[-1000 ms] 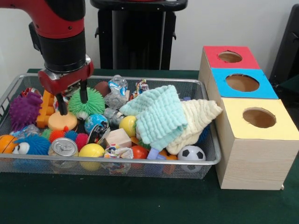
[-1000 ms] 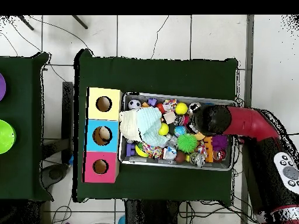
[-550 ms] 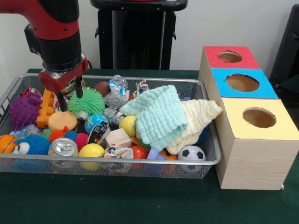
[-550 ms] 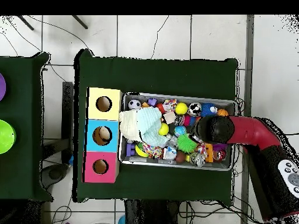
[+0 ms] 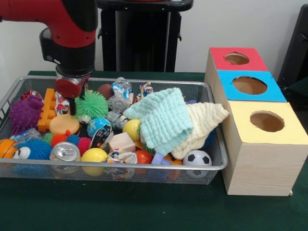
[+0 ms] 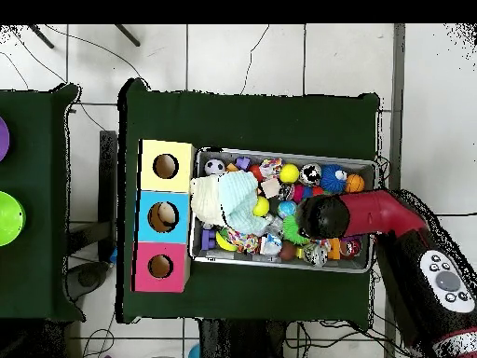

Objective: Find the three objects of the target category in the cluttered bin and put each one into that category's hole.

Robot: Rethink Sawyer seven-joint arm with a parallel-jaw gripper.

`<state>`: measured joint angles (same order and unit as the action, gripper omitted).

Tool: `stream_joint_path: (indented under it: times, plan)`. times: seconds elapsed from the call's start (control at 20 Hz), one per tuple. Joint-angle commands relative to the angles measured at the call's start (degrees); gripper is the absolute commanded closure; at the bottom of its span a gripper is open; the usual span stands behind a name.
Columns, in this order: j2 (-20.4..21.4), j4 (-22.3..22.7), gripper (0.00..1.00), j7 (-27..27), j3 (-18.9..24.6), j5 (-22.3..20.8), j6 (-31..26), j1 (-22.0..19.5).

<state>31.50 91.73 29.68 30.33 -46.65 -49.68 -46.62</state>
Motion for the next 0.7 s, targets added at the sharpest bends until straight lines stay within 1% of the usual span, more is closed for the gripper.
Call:
stream_joint_path:
  times: [0.05,0.15,0.4,0.7]
  plan:
    - [-1.3,1.4,0.0,-12.9,-0.3,-6.8,-5.4,4.1]
    - [-1.7,1.8,0.0,-11.8,-0.1,-6.3,-4.9,4.2]
    - [-1.2,2.7,0.0,-11.5,-0.6,-6.5,-5.8,5.5]
    - [0.0,4.2,0.0,-8.2,-1.0,-5.0,-7.6,7.9]
